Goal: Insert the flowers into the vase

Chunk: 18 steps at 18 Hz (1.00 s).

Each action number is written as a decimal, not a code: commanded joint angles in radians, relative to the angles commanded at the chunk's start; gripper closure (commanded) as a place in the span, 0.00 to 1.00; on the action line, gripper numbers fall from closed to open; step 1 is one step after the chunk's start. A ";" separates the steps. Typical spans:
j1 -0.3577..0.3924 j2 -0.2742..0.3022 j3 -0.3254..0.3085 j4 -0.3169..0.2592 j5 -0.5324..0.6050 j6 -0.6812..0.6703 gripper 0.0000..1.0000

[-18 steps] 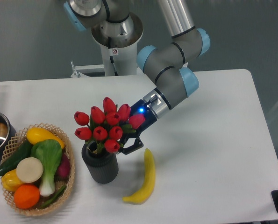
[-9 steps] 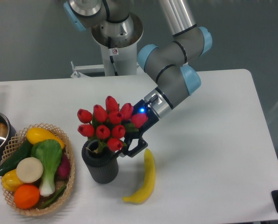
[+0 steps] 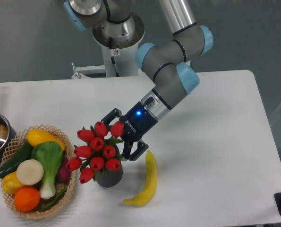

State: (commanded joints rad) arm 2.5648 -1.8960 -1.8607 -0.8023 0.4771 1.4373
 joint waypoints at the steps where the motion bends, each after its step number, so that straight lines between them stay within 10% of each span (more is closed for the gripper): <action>1: 0.003 0.009 -0.003 -0.003 0.006 -0.002 0.04; 15: 0.077 0.344 0.101 -0.040 0.727 -0.106 0.00; 18: 0.072 0.339 0.213 -0.185 0.837 -0.100 0.00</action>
State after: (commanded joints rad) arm 2.6369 -1.5570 -1.6479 -0.9872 1.3143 1.3376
